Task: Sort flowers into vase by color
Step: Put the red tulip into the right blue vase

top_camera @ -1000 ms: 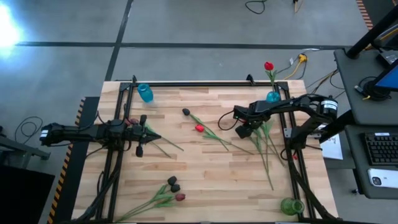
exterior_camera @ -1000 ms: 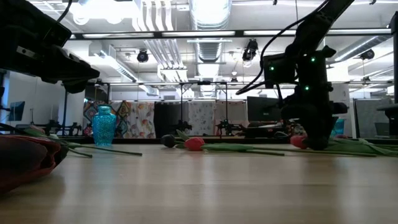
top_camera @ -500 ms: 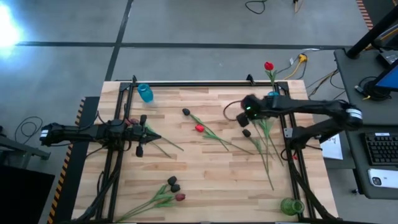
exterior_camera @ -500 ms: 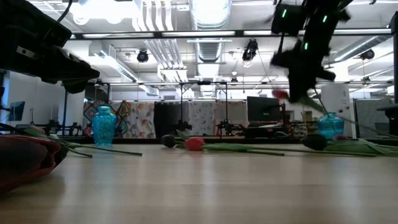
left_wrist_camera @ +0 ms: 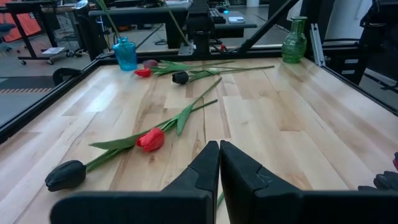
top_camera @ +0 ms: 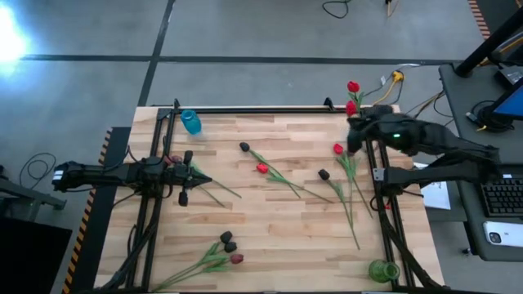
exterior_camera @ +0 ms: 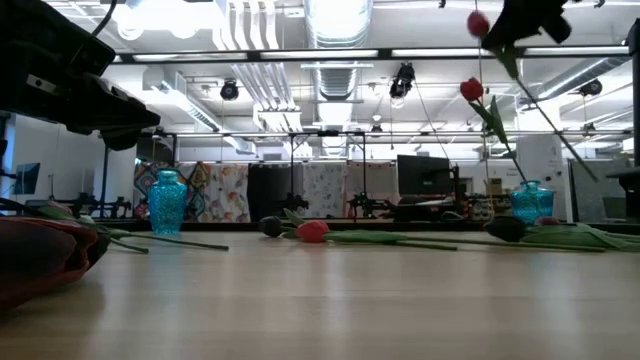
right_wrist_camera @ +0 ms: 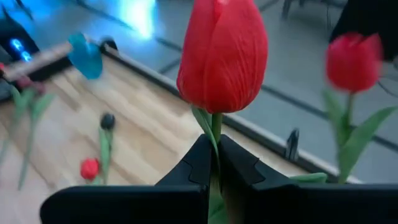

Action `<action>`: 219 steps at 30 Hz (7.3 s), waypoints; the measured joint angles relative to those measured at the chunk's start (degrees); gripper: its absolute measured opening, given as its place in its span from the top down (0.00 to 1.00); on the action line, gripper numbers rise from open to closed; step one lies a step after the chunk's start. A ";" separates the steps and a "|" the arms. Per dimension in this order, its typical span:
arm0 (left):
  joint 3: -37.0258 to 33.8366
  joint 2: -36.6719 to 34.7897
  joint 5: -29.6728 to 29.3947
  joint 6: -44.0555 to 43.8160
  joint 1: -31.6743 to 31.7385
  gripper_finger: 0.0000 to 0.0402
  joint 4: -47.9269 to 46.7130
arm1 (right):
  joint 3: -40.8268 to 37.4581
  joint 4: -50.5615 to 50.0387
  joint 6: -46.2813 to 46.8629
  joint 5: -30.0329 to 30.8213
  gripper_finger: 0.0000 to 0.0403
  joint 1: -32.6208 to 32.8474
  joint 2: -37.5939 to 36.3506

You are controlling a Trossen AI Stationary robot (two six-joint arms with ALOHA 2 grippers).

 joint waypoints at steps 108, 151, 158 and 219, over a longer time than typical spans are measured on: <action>0.00 0.02 -0.01 0.00 0.00 1.00 0.00 | -22.03 30.04 -5.62 21.76 0.97 -26.27 -0.07; 0.01 0.02 0.00 0.01 -0.01 1.00 -0.01 | -20.04 27.73 -8.81 16.57 0.71 -24.01 -5.62; 0.00 0.02 0.00 0.01 -0.01 1.00 -0.01 | -19.97 16.91 -4.32 14.04 0.71 -16.81 -11.91; 0.01 0.00 0.00 0.00 0.00 1.00 -0.01 | -18.72 -2.69 48.13 -23.08 0.71 7.00 41.93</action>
